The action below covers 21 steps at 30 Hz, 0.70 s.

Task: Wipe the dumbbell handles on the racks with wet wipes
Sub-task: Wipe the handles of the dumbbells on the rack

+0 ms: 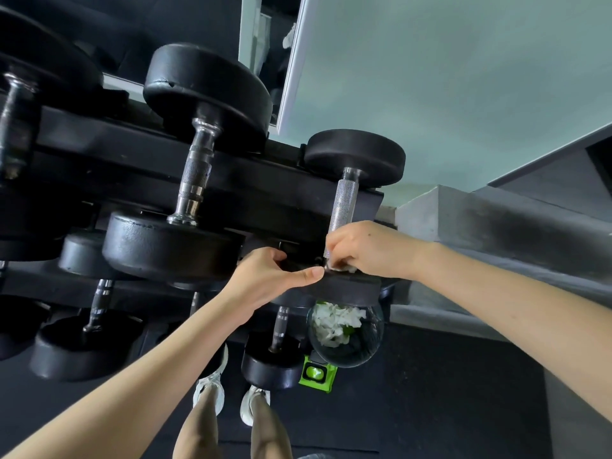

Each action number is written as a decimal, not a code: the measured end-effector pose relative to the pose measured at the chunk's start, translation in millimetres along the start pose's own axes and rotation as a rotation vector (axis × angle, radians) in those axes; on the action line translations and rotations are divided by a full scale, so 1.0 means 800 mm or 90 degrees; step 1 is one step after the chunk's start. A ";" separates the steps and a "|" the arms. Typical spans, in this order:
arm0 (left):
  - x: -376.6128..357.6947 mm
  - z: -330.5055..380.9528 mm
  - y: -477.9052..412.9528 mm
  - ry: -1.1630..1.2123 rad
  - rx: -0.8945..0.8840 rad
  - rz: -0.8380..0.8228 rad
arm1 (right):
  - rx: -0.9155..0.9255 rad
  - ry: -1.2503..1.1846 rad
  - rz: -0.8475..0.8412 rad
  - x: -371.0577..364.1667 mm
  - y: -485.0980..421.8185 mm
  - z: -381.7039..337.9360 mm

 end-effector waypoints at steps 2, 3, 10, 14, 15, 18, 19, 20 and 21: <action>-0.001 -0.001 -0.001 0.002 0.001 -0.010 | 0.005 0.026 0.036 -0.006 0.028 0.009; -0.001 -0.001 -0.001 0.005 0.003 -0.016 | -0.014 0.004 0.072 -0.008 0.040 0.013; -0.001 -0.001 -0.001 -0.001 0.021 -0.015 | 0.006 -0.058 0.263 0.001 0.001 -0.012; 0.001 0.004 0.001 0.003 0.027 -0.026 | -0.021 -0.240 0.233 -0.019 0.026 -0.001; 0.003 0.009 0.002 0.006 0.024 -0.021 | -0.049 -0.306 0.273 -0.017 0.032 0.004; 0.016 0.044 -0.003 0.028 -0.052 0.075 | -0.171 -0.402 0.534 0.000 0.043 0.028; 0.018 0.058 -0.009 0.023 -0.081 0.120 | -0.205 -0.432 0.605 0.003 0.043 0.035; 0.017 0.072 -0.016 0.005 -0.102 0.155 | -0.232 -0.462 0.659 0.005 0.040 0.039; 0.013 0.085 -0.024 -0.015 -0.115 0.172 | -0.250 -0.489 0.697 0.007 0.034 0.041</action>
Point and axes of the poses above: each hand's wrist, its own y-axis away from the middle knuckle, its own x-axis out of the back of the hand, z = x × y, the point moved 4 cm from there along -y, towards the middle knuckle, and after that the axes turned 14 degrees about -z, right-handed, at the moved point
